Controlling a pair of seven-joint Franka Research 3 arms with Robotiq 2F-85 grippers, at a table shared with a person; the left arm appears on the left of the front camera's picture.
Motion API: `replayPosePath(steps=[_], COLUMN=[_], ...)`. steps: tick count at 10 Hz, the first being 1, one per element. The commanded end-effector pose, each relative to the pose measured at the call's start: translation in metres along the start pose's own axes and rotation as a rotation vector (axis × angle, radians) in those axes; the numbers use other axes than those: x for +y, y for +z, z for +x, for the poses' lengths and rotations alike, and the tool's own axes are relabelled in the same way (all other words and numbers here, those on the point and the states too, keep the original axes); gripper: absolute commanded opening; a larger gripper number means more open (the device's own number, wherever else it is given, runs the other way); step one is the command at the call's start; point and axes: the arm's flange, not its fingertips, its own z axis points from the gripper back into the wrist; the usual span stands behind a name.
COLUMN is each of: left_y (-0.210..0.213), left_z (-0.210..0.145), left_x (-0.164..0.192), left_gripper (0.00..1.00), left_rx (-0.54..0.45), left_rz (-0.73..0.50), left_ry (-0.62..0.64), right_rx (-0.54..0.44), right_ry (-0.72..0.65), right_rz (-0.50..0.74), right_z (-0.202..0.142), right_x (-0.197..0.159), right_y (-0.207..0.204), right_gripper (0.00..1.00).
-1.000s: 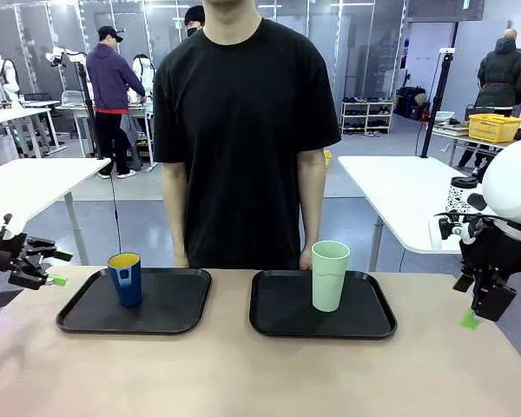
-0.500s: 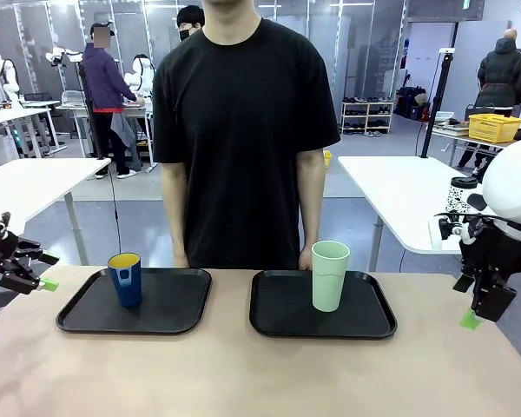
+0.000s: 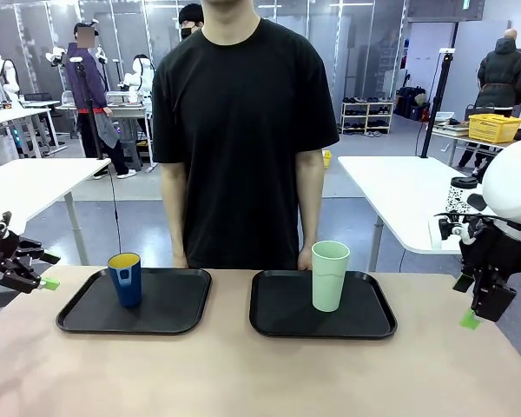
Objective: Sort and store the cups by type.
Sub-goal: Pick up the Handle plastic cup and place it into the empty Flat Tray.
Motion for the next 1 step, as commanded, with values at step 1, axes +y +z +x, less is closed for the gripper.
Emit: replayPosePath(steps=[1], left_y=[-0.001], left_z=[-0.0026], left_x=[0.0044], left_gripper=[1.0], left_rx=[-0.027], left_rz=[-0.003], left_ry=[-0.016], right_rx=[0.016], right_ry=[-0.02], right_rz=[-0.002], right_z=[0.0007], right_x=[0.0012], right_y=[-0.0001], right_gripper=[1.0])
